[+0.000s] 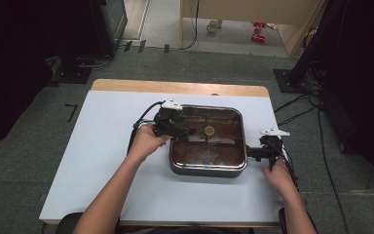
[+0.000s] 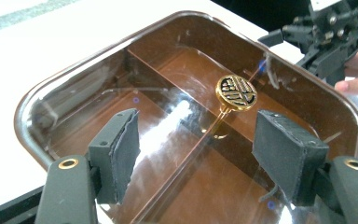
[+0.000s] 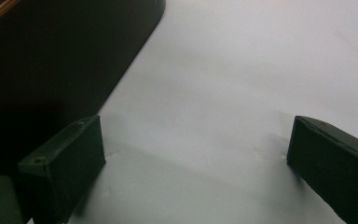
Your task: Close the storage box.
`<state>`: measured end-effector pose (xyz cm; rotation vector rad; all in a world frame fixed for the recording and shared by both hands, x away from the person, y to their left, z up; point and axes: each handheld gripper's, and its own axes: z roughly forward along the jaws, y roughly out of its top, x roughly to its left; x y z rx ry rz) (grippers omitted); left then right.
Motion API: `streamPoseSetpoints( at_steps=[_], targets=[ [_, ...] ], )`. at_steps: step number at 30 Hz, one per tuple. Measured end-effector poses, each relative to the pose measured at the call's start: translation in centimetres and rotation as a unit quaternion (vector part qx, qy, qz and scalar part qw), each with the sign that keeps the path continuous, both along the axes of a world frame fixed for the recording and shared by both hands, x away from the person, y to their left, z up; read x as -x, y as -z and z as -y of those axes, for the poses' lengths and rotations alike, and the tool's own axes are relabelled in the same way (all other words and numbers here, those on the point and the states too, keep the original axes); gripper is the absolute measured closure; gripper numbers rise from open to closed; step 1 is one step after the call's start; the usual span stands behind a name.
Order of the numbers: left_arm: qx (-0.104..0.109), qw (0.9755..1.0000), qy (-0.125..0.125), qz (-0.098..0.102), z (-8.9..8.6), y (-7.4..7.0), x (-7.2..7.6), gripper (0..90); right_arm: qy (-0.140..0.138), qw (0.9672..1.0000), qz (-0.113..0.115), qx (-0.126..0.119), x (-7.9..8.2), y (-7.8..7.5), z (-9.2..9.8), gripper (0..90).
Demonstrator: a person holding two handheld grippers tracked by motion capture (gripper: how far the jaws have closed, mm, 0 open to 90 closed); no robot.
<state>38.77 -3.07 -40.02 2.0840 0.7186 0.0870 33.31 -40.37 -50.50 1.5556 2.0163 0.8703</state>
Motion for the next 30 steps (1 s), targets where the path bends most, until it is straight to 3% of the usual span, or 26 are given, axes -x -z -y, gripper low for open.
streamPoseSetpoints(
  at_steps=[6,12,17,20,24,26,27,30],
  targets=[
    [0.000,0.9996,-0.027,0.004,-2.0,0.0,0.7,31.5,-0.001,1.0000,0.000,0.001,0.0,0.0,0.0,3.3],
    [-0.015,0.9982,-0.056,0.017,-4.4,0.4,1.4,30.2,0.000,1.0000,0.000,0.000,0.0,0.0,0.0,3.3],
    [-0.010,0.9970,-0.074,0.020,-5.5,0.7,1.7,28.5,0.000,1.0000,0.000,0.000,0.0,0.0,0.0,3.3],
    [-0.018,0.9961,-0.082,0.028,-6.1,1.2,2.0,27.3,-0.001,1.0000,0.000,0.000,0.0,0.0,0.0,3.3],
    [-0.026,0.9935,-0.104,0.038,-7.4,1.6,2.3,25.5,0.000,1.0000,0.000,0.000,0.0,0.0,0.0,3.3],
    [-0.029,0.9909,-0.123,0.047,-8.3,2.1,2.6,25.1,0.000,1.0000,0.000,0.000,0.0,0.0,0.0,3.3],
    [-0.029,0.9909,-0.123,0.047,-8.3,2.1,2.6,24.8,0.000,1.0000,0.000,0.000,0.0,0.0,0.0,3.3],
    [-0.047,0.9882,-0.134,0.057,-9.2,2.9,2.9,23.9,0.000,1.0000,0.000,0.000,0.0,0.0,0.0,3.3]
  ],
)
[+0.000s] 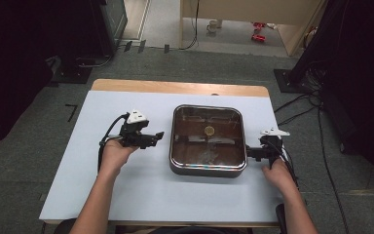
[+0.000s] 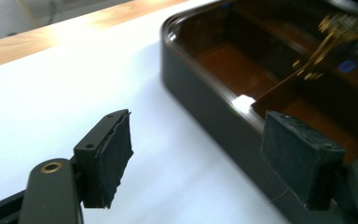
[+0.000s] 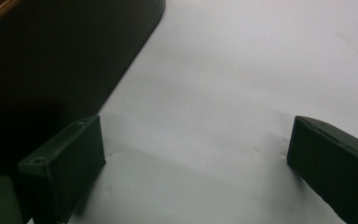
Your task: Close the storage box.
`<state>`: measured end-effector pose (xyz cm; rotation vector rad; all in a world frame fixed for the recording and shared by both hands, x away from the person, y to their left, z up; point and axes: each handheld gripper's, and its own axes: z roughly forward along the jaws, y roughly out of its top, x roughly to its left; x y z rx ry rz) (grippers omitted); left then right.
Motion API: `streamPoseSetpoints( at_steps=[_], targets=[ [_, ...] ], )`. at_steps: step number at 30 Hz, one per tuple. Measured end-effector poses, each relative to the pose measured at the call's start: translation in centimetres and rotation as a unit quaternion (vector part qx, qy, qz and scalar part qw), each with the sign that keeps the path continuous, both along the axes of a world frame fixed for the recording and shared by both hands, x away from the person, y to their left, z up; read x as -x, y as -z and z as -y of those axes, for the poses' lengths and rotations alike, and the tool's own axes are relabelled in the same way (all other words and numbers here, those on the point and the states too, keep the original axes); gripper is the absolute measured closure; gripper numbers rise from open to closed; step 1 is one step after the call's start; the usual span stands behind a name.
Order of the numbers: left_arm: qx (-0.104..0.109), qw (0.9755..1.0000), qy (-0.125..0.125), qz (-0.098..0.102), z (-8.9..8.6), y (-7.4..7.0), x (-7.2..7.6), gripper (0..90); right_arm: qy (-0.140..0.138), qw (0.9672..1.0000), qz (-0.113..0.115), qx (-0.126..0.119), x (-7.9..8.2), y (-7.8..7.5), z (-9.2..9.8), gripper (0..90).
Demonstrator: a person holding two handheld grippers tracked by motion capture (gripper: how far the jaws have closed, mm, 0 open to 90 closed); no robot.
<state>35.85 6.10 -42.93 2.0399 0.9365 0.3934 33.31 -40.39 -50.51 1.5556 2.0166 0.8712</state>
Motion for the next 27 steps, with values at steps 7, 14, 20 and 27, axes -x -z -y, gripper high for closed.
streamPoseSetpoints(
  at_steps=[7,14,20,27],
  targets=[
    [-0.021,0.9987,-0.042,-0.019,-1.7,3.0,0.6,21.5,0.000,1.0000,0.000,0.000,0.0,0.0,0.0,3.3],
    [-0.042,0.9979,-0.040,-0.028,-1.2,4.7,1.6,21.8,0.001,1.0000,0.000,0.000,0.0,0.0,0.0,3.3],
    [-0.039,0.9979,-0.036,-0.037,-0.7,5.4,2.9,21.8,0.000,1.0000,0.000,0.000,0.0,0.0,0.0,3.3],
    [-0.042,0.9975,-0.035,-0.044,-0.3,6.2,3.9,21.7,0.000,1.0000,0.000,0.000,0.0,0.0,0.0,3.3]
  ],
)
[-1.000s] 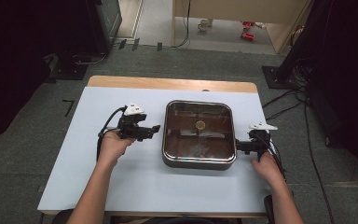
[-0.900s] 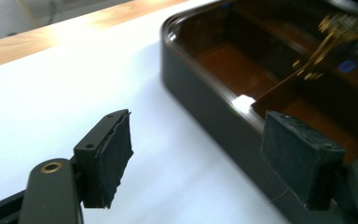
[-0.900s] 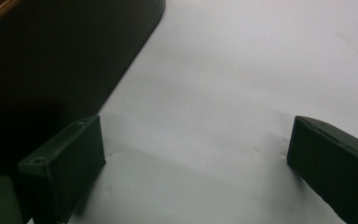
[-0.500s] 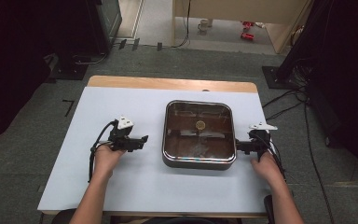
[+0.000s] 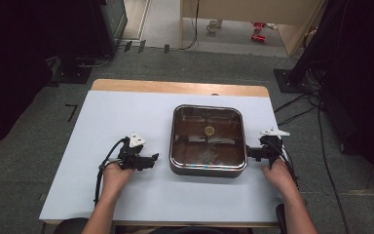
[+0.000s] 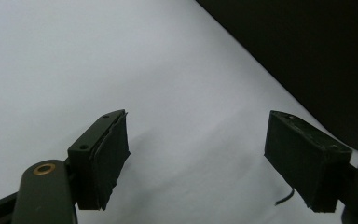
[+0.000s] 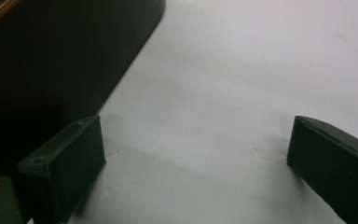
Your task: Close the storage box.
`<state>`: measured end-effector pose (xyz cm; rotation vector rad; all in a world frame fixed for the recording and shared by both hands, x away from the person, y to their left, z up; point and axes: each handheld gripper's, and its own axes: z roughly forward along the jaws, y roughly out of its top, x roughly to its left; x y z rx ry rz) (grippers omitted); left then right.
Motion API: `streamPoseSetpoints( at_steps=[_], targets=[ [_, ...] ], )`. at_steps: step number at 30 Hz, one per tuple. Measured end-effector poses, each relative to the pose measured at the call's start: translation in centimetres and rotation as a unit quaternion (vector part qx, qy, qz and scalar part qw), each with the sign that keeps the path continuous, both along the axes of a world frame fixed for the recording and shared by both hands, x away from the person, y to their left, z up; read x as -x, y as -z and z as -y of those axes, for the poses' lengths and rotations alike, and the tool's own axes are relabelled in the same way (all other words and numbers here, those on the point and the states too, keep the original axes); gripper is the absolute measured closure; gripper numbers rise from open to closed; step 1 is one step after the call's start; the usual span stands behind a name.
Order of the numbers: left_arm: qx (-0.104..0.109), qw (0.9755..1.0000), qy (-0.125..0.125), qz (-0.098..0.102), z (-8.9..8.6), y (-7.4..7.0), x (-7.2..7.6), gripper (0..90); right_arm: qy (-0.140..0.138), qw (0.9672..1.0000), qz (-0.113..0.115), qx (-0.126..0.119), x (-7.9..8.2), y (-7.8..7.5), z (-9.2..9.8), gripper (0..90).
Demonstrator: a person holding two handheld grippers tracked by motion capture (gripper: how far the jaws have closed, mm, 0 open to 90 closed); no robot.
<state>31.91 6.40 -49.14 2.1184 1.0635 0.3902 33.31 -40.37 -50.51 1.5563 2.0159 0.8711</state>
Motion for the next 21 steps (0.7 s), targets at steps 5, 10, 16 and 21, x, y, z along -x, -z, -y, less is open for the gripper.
streamPoseSetpoints(
  at_steps=[5,10,16,21],
  targets=[
    [-0.004,1.0000,-0.002,0.006,0.24,0.39,0.56,21.0,0.000,1.0000,0.000,0.000,0.00,0.00,0.00,3.3],
    [-0.012,0.9996,-0.009,0.024,0.66,0.74,0.95,19.4,0.000,1.0000,0.000,0.000,0.00,0.00,-0.01,3.3],
    [-0.011,0.9996,-0.009,0.023,0.64,0.76,0.93,19.2,0.000,1.0000,0.000,0.000,0.01,0.00,-0.01,3.3],
    [-0.014,0.9996,-0.010,0.023,0.64,0.77,0.94,18.5,0.000,1.0000,0.000,0.000,0.01,0.00,-0.01,3.3]
  ],
)
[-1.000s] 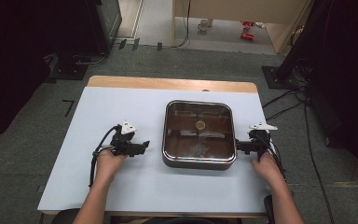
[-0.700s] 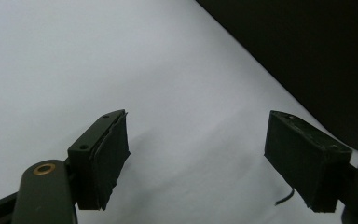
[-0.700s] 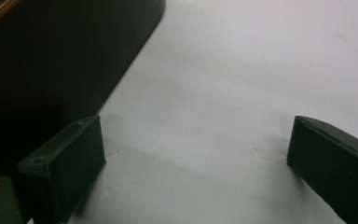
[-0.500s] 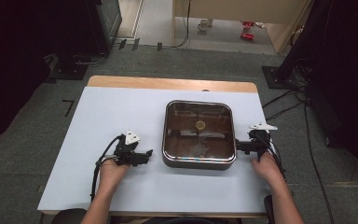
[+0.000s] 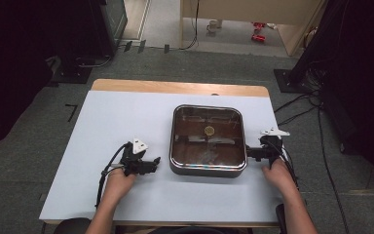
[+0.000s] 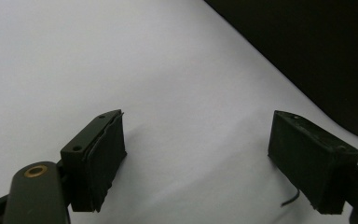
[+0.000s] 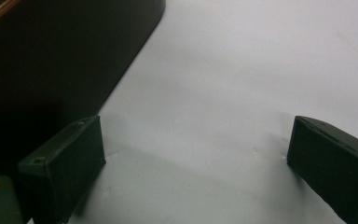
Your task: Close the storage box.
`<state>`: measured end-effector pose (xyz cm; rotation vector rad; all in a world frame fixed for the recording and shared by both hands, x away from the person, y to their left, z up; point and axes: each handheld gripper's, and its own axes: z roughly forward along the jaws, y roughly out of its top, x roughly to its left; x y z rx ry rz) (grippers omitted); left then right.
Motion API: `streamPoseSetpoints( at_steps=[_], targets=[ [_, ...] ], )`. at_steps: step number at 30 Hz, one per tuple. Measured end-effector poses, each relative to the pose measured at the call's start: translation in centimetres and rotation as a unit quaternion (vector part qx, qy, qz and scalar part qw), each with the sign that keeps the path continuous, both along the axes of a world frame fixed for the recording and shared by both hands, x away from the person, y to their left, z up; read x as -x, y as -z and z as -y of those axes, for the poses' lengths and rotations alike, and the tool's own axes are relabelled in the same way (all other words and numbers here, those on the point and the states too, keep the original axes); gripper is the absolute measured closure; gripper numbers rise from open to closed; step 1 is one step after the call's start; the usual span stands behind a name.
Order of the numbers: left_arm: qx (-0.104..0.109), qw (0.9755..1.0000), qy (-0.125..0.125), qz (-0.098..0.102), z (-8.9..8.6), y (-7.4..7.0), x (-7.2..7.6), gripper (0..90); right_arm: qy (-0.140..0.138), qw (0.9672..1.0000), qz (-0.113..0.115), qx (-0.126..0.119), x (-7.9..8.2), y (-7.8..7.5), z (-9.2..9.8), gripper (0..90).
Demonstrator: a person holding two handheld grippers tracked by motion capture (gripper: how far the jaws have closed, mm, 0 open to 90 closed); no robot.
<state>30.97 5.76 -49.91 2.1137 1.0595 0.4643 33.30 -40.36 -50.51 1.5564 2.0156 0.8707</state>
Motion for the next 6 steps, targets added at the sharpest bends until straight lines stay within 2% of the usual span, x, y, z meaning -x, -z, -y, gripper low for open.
streamPoseSetpoints(
  at_steps=[6],
  targets=[
    [0.000,1.0000,-0.001,0.001,0.02,0.02,0.01,18.4,0.000,1.0000,0.000,0.000,0.00,0.00,0.00,3.3]
  ],
)
